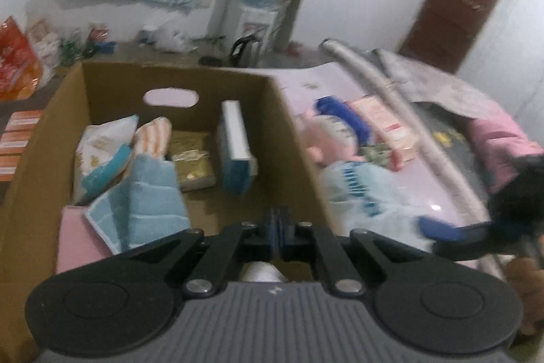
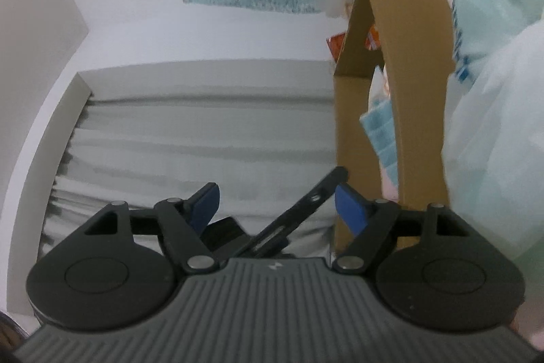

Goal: Organize soft objects
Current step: 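Reach the left tool into the box and grasp the white yogurt cup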

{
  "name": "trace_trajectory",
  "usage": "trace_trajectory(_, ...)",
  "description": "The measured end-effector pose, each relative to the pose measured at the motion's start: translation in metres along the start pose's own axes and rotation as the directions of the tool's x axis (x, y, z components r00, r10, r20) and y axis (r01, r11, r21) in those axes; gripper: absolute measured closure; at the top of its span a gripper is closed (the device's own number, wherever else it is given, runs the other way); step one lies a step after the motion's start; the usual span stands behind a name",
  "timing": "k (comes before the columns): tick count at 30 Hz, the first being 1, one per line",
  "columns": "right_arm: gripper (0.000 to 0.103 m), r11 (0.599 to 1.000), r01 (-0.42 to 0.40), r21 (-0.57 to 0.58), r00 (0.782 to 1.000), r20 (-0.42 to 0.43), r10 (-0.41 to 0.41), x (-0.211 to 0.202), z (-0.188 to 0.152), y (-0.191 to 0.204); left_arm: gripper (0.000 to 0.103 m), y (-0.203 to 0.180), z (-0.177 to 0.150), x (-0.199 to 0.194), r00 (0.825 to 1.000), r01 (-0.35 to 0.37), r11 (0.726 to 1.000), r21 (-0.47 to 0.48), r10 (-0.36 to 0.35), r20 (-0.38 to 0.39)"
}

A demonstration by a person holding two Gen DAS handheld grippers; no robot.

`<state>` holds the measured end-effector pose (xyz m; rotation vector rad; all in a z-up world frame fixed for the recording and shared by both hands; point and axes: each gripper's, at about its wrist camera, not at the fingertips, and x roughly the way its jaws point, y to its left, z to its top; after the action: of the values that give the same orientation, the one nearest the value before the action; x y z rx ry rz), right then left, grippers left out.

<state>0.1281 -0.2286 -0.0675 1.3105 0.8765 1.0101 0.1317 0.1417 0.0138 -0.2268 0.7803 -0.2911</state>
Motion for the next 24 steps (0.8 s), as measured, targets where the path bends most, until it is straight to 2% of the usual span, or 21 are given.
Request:
trace_trajectory(2, 0.027, 1.0, -0.009, -0.013, 1.0, 0.001, 0.009, -0.004, 0.002, 0.002, 0.092, 0.006, 0.001, 0.006, 1.0, -0.004, 1.0, -0.026, 0.003, -0.02)
trace_trajectory(4, 0.027, 1.0, -0.006, -0.029, 1.0, 0.005, 0.006, -0.009, 0.004, 0.004, 0.076, 0.01, -0.001, 0.007, 0.999, 0.001, 0.999, -0.039, -0.002, -0.034)
trace_trajectory(7, 0.027, 1.0, 0.0, -0.026, 1.0, 0.016, 0.001, -0.017, 0.007, 0.001, 0.064, 0.012, -0.004, 0.011, 0.997, -0.021, 0.998, -0.055, 0.016, -0.079)
trace_trajectory(12, 0.026, 1.0, 0.019, -0.01, 1.0, 0.02, -0.018, -0.026, 0.005, -0.008, 0.063, 0.017, -0.013, 0.021, 0.975, -0.056, 0.992, -0.114, 0.029, -0.22)
trace_trajectory(13, 0.026, 1.0, 0.024, -0.009, 1.0, 0.017, -0.023, -0.026, 0.003, -0.009, 0.06, 0.017, -0.015, 0.024, 0.968, -0.059, 0.991, -0.124, 0.027, -0.248)
trace_trajectory(14, 0.026, 1.0, 0.027, -0.01, 1.0, 0.014, -0.027, -0.025, 0.001, -0.009, 0.058, 0.018, -0.018, 0.027, 0.958, -0.066, 0.988, -0.14, 0.023, -0.285)
trace_trajectory(16, 0.026, 0.999, 0.031, -0.015, 0.999, 0.009, -0.031, -0.026, -0.002, -0.009, 0.045, 0.021, -0.024, 0.035, 0.931, -0.09, 0.978, -0.189, 0.015, -0.366)
trace_trajectory(18, 0.026, 0.999, 0.027, -0.02, 1.0, 0.005, -0.027, -0.026, -0.004, -0.008, 0.043, 0.026, -0.03, 0.042, 0.91, -0.102, 0.965, -0.241, -0.007, -0.415)
trace_trajectory(20, 0.025, 1.0, 0.022, -0.022, 1.0, 0.004, -0.022, -0.026, -0.004, -0.007, 0.035, 0.035, -0.036, 0.05, 0.886, -0.13, 0.941, -0.313, -0.031, -0.463)
trace_trajectory(24, 0.024, 1.0, 0.015, -0.022, 1.0, 0.0, -0.015, -0.027, -0.007, -0.006, 0.031, 0.054, -0.046, 0.064, 0.844, -0.199, 0.881, -0.429, -0.068, -0.532)
